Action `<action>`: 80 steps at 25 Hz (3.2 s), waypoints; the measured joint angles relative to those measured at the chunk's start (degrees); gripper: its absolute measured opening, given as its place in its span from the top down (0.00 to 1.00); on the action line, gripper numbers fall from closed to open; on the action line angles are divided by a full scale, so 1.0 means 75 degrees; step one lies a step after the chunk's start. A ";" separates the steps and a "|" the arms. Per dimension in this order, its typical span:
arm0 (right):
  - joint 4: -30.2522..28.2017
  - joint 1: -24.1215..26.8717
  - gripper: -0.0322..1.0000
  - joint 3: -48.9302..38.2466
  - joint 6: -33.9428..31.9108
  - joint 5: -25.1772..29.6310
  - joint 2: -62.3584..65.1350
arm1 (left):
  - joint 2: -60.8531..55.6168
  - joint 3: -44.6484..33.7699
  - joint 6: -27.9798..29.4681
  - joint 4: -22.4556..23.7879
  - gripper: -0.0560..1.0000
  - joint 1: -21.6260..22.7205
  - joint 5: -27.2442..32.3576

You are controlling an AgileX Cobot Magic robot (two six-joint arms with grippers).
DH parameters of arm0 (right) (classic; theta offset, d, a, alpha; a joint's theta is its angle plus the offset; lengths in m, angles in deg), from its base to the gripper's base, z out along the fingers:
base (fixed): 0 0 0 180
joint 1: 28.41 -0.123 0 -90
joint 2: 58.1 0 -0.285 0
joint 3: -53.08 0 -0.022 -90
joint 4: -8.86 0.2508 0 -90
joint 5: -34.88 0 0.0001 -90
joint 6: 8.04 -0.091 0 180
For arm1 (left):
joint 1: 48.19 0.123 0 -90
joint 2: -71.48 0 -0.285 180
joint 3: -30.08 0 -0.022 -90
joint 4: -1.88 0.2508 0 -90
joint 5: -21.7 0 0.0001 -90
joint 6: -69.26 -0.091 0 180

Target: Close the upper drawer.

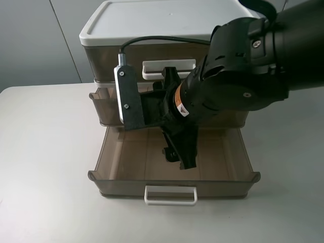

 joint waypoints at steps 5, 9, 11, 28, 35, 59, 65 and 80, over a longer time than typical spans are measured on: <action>-0.0170 0.0016 0.36 0.0000 -0.0447 -0.0012 0.0020 | 0.0000 0.0000 0.0000 0.0000 0.25 0.0000 0.0000; 0.0220 0.0014 0.36 0.0000 -0.0614 0.0002 0.0362 | 0.0000 0.0000 0.0000 0.0000 0.25 0.0000 0.0000; 0.0587 0.0003 0.36 0.0000 -0.0793 0.0002 0.0644 | 0.0000 0.0000 0.0000 0.0000 0.25 0.0000 0.0000; 0.3509 -0.0063 0.36 -0.0891 -0.0979 0.0271 0.1218 | 0.0000 0.0000 0.0000 0.0000 0.25 0.0000 0.0000; 0.3526 -0.0048 0.36 -0.1011 -0.0980 -0.0102 0.1218 | 0.0000 0.0000 -0.0029 0.0000 0.25 0.0000 0.0000; 0.3268 0.0279 0.36 -0.1143 -0.0962 -0.0990 0.0813 | 0.0000 0.0000 -0.0015 0.0000 0.25 0.0000 0.0000; 0.3166 0.0313 0.36 -0.1143 -0.0962 -0.1020 0.0784 | 0.0000 0.0000 -0.0001 0.0000 0.25 0.0000 0.0000; 0.2903 0.0709 0.36 -0.1158 -0.0959 -0.1917 0.0578 | 0.0000 0.0000 -0.0001 0.0000 0.25 0.0000 0.0000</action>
